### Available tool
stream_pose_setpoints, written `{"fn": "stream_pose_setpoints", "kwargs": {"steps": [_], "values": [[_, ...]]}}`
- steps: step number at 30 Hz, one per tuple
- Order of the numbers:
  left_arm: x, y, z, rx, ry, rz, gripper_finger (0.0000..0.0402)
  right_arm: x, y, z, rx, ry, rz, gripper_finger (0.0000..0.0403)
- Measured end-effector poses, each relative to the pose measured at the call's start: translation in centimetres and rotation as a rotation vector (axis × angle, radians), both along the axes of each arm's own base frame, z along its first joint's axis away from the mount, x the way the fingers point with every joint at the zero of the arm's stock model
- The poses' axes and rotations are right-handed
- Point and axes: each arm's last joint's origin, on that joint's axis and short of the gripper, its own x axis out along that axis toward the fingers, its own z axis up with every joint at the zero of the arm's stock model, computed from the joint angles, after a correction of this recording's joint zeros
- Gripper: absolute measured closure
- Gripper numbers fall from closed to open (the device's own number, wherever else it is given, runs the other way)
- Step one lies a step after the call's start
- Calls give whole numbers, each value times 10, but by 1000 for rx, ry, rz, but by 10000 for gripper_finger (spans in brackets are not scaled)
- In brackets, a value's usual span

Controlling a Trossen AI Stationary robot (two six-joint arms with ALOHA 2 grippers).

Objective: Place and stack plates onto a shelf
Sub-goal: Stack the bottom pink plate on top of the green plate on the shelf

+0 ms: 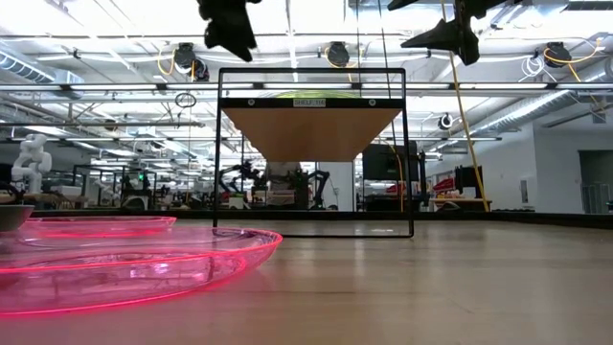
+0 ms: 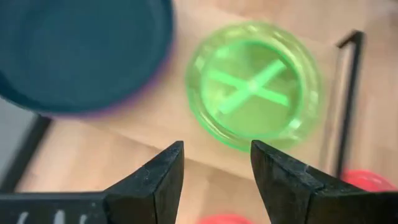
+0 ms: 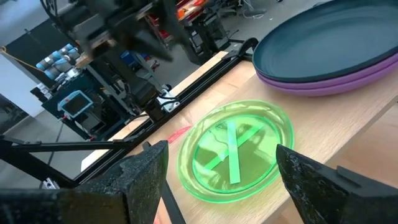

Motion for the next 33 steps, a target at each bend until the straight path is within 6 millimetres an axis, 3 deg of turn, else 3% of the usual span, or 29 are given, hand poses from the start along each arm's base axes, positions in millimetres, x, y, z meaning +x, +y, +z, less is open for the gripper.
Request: {"fn": "stream_pose_setpoints", "kwargs": {"steps": [8,17,25,33], "values": [[5,-53,1,-57,15,-65,211,0,5,0,131,-26,70,126],[4,-98,2,-16,2,-43,211,-4,30,-1,240,-32,199,126],[1,-122,3,-58,-17,6,211,-8,43,-7,307,26,229,126],[-2,-135,3,-28,-19,-27,211,4,63,-28,633,82,130,126]]}}
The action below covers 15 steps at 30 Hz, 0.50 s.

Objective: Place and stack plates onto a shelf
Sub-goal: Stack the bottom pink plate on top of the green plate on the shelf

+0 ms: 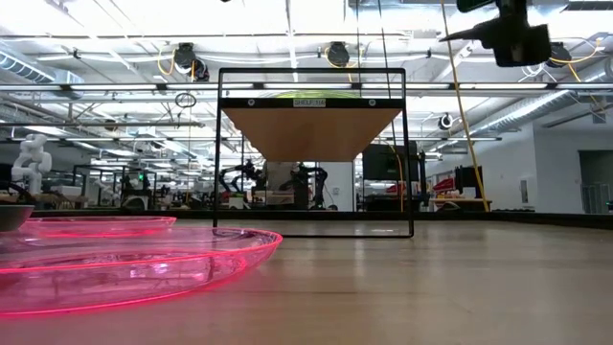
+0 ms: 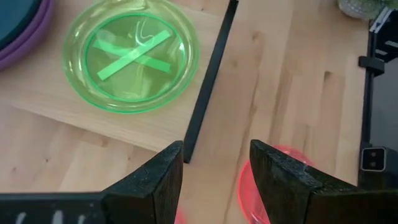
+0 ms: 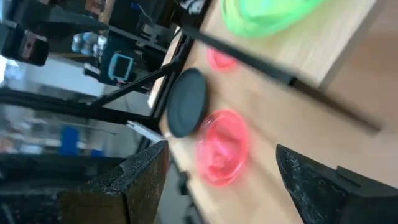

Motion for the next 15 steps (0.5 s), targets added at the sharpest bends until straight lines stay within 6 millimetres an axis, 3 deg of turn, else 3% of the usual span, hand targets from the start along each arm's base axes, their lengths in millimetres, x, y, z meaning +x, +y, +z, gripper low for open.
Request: {"fn": "stream_pose_setpoints", "kwargs": {"steps": [7,15], "values": [[-10,2,2,17,46,-98,211,30,28,-31,164,45,-39,126],[-26,-15,13,30,-12,-101,211,63,50,-51,226,-12,-54,130]]}}
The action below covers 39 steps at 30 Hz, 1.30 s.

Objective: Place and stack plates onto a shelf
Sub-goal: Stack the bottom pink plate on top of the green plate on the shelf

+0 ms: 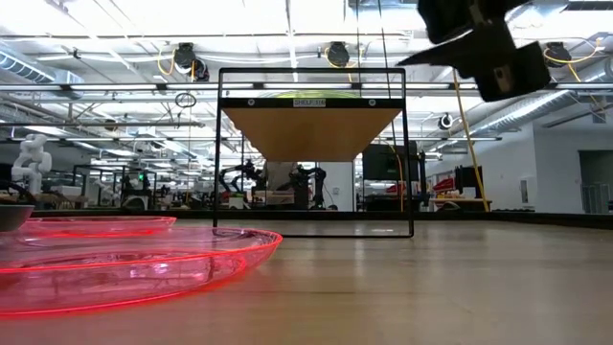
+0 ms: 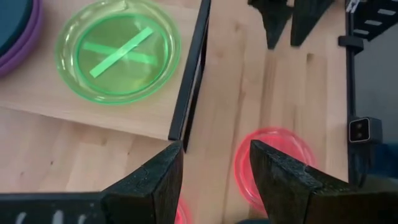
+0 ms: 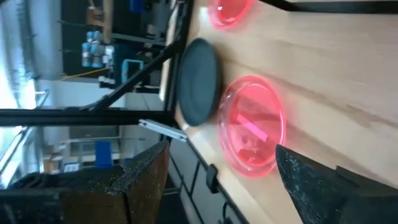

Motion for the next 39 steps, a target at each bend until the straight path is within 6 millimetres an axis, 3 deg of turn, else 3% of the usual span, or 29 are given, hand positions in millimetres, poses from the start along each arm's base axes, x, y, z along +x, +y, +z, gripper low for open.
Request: {"fn": "stream_pose_setpoints", "kwargs": {"steps": [7,16,21,30,39], "values": [[-8,-22,1,42,-37,11,211,31,20,-1,21,100,70,173],[-12,-42,5,56,-116,-18,211,53,36,-35,110,240,94,217],[-11,-51,2,70,-148,-77,211,64,42,-50,124,245,104,222],[1,-60,-27,-19,-161,-115,211,71,46,-75,122,252,102,222],[0,-62,-28,-16,-165,-137,211,79,48,-97,103,236,107,222]]}}
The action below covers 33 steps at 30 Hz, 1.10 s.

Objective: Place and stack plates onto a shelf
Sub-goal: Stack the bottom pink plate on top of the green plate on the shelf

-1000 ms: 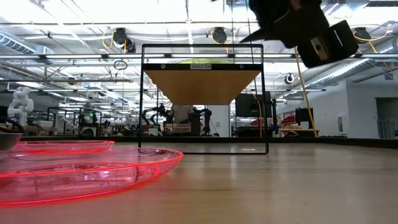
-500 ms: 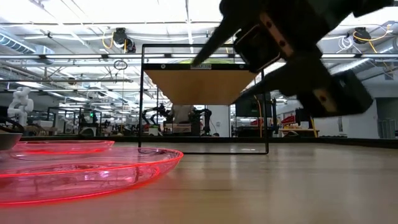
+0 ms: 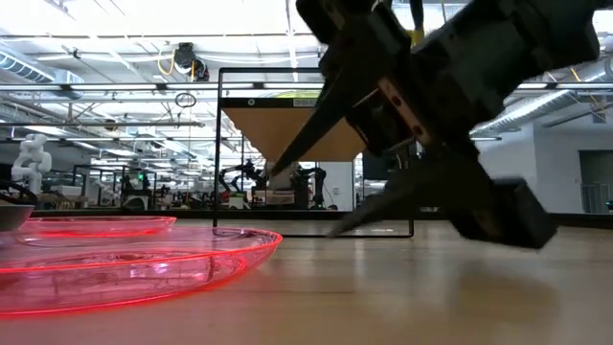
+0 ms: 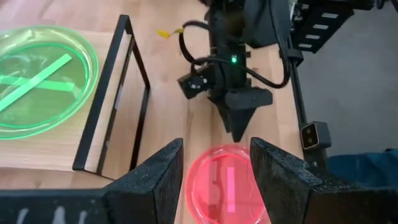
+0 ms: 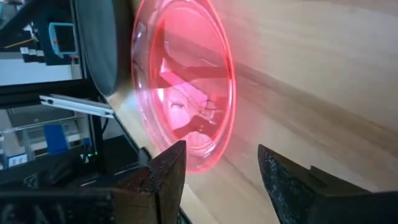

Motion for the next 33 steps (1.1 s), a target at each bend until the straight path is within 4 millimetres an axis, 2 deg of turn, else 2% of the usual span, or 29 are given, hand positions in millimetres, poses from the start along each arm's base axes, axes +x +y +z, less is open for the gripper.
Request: {"fn": "stream_pose_setpoints", "kwargs": {"steps": [3,21,26,33], "values": [[0,0,0,7,0,-8,211,2,1,-7,-10,6,2,222],[0,-1,0,8,-4,-19,211,30,9,-12,-71,18,-31,232],[0,-1,0,8,-4,-19,211,29,7,-14,-78,44,-69,283],[0,-1,0,7,-3,-17,211,28,6,-16,-70,59,-83,389]]}}
